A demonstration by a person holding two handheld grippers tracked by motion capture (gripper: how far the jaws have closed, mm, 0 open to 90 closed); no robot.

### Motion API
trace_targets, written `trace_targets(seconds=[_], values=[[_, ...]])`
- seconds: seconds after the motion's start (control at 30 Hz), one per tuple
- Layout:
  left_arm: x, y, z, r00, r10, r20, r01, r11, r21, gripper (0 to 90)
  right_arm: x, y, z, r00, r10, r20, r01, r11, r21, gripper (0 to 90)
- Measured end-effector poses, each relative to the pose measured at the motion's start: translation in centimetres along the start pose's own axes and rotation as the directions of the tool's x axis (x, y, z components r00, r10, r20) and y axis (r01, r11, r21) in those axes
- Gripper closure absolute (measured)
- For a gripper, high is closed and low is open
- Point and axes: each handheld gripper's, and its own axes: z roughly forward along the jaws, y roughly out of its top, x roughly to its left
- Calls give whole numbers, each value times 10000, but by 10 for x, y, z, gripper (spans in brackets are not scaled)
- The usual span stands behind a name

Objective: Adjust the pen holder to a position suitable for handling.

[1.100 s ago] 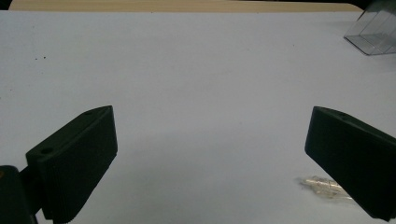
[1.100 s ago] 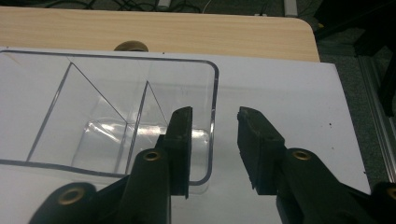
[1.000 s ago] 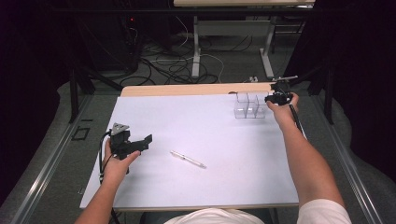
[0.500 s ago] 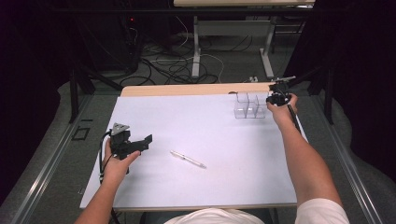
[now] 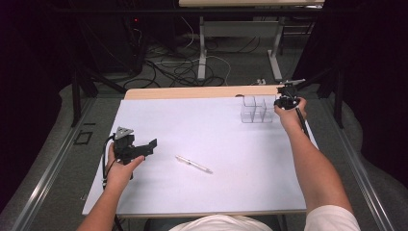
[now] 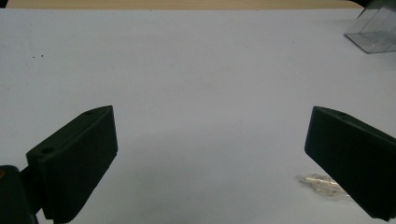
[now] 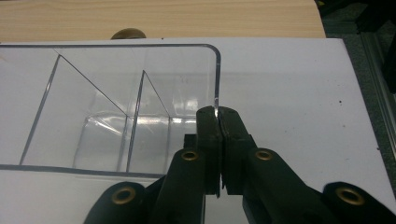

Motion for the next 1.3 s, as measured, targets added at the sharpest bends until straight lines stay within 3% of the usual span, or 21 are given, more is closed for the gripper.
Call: trace_targets(seconds=[0.23, 0.5, 0.67, 1.17, 1.3], values=[[0, 0, 0, 10000, 21, 21, -21, 10000, -2, 26, 13, -3, -3, 9993, -59, -364, 68, 9997, 246, 883], [0, 0, 0, 10000, 63, 24, -63, 10000, 38, 26, 45, -15, -12, 9957, -210, -901, 259, 9982, 538, 880], [0, 0, 0, 10000, 58, 23, -58, 10000, 34, 26, 56, -23, -17, 9924, -249, -1205, 318, 9980, 550, 877], [-1, 0, 1, 10000, 36, 21, -36, 10000, 32, 26, 89, -50, -37, 9698, -390, -2407, 573, 9960, 693, 854], [-1, 0, 1, 10000, 41, 19, -41, 10000, 28, 26, 101, -56, -41, 9613, -629, -2684, 845, 9940, 697, 846]])
